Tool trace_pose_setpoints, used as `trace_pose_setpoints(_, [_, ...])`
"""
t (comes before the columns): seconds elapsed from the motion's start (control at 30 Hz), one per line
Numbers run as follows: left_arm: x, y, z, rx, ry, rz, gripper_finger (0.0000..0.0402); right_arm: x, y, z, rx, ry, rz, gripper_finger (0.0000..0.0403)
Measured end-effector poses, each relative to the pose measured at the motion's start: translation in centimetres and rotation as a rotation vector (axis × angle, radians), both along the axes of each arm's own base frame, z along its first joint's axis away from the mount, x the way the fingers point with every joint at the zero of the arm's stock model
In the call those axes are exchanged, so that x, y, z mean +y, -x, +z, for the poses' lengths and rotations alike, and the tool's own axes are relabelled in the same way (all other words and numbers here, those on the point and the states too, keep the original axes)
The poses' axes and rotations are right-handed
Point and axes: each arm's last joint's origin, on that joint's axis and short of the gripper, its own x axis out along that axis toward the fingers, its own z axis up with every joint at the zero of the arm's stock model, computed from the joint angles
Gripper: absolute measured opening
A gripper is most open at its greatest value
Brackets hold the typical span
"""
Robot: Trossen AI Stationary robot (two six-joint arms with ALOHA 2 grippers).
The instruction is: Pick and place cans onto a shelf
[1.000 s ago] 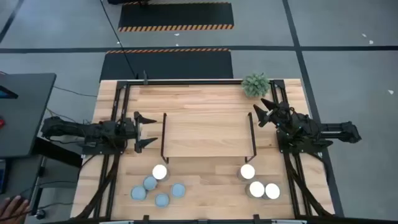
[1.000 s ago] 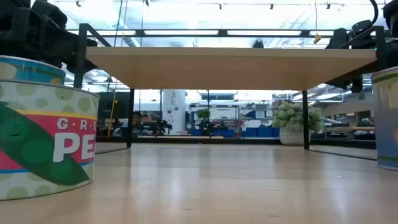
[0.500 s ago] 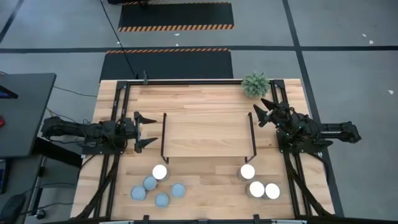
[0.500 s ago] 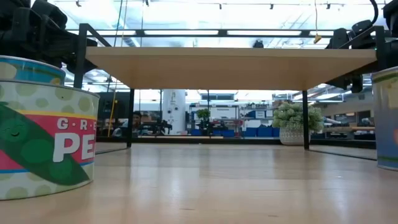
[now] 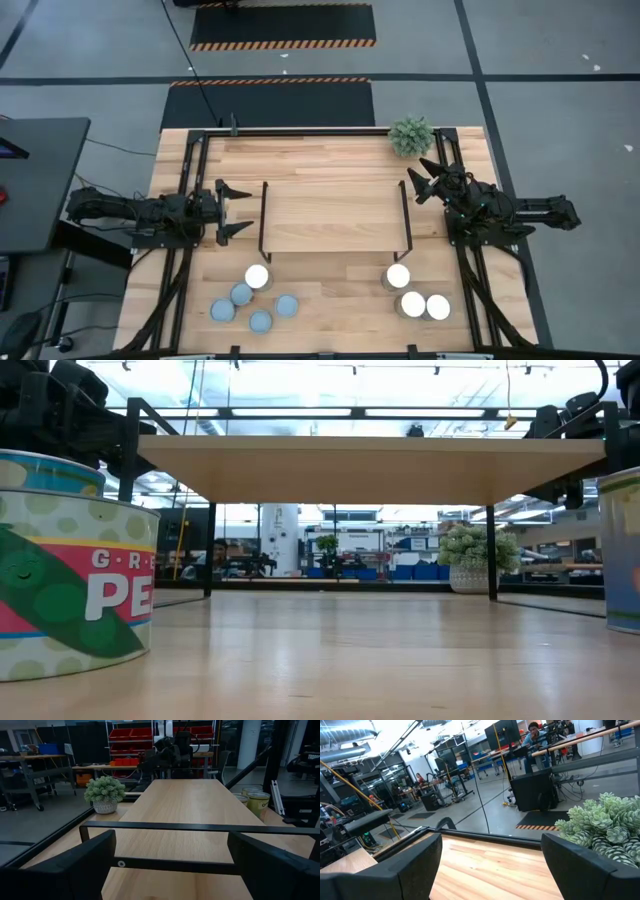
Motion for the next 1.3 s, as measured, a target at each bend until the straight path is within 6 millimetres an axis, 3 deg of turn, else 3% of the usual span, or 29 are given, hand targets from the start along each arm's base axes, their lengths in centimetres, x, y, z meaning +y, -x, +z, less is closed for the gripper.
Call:
trace_pose_setpoints(0.77, [0.0, 0.0, 0.0, 0.0, 0.0, 0.0, 0.0389, 0.0, 0.0, 0.0, 0.0, 0.0, 0.0, 0.0348])
trace_pose_setpoints(0.93, [0.0, 0.0, 0.1, 0.004, -0.067, -0.006, 0.0389, 0.0, 0.0, 0.0, 0.0, 0.0, 0.0, 0.0348])
trace_pose_setpoints(1.17, [-0.1, 0.1, 1.4, -0.201, 0.405, -0.065, 0.0389, 0.0, 0.0, 0.0, 0.0, 0.0, 0.0, 0.0348])
trace_pose_setpoints(1.3, [0.2, 0.3, 2.0, -0.293, 0.509, -0.002, 0.0389, 0.0, 0.0, 0.0, -0.001, 0.0, 0.0, 0.0348])
